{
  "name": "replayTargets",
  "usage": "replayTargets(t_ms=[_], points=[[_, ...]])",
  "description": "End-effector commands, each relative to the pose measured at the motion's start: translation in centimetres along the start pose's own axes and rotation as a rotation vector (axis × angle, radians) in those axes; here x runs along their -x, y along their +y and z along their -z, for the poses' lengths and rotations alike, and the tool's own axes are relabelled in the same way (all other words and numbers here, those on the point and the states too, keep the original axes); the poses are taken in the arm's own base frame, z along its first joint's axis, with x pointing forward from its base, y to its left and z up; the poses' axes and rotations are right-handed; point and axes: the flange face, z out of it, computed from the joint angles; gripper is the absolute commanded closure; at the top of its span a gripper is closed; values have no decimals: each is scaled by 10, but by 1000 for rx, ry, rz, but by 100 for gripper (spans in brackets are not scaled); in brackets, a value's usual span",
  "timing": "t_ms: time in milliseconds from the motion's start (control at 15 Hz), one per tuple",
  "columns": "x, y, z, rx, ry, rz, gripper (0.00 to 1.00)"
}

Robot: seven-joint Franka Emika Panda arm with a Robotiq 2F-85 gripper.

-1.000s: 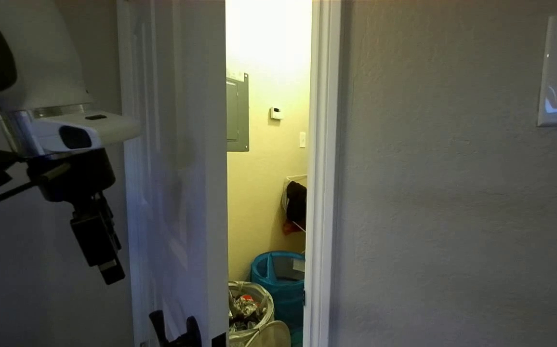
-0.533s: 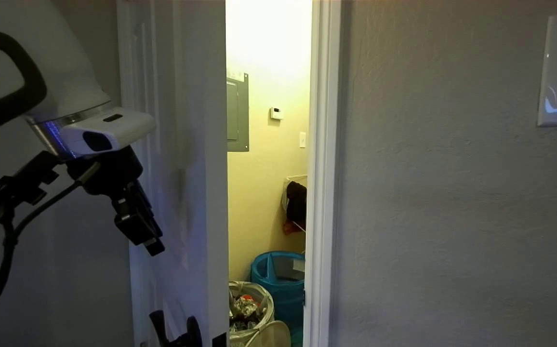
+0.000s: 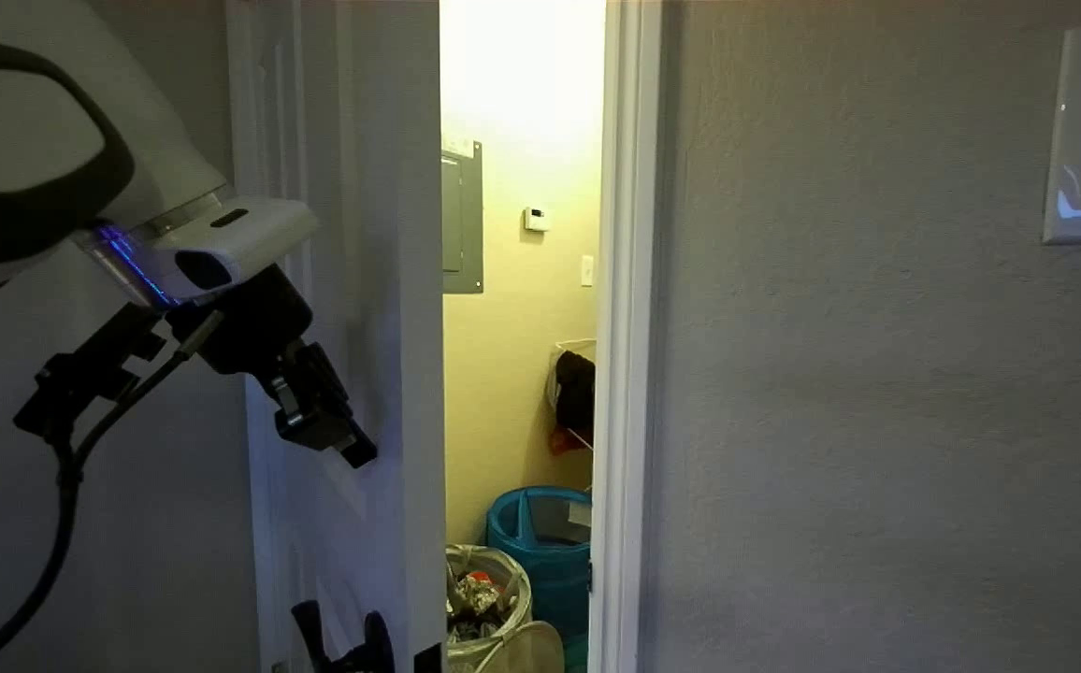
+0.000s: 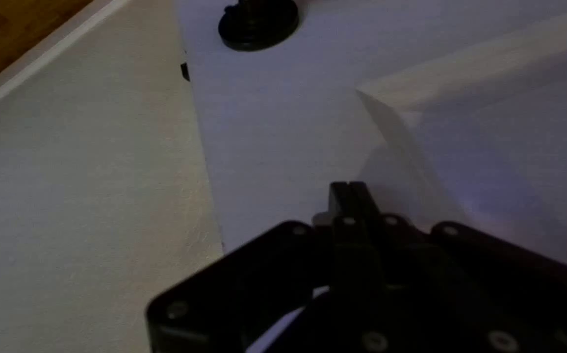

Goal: Close the door shut

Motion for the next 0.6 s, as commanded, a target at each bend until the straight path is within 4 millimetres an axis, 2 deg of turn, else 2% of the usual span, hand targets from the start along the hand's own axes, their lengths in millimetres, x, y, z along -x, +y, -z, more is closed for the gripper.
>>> replayTargets(t_ms=[0,267,533], points=[[-11,-5,-4,-3,43,-35,97],[-19,-20,-17,-16,50,-31,95],[-35,-31,-30,-21,61,-27,97]])
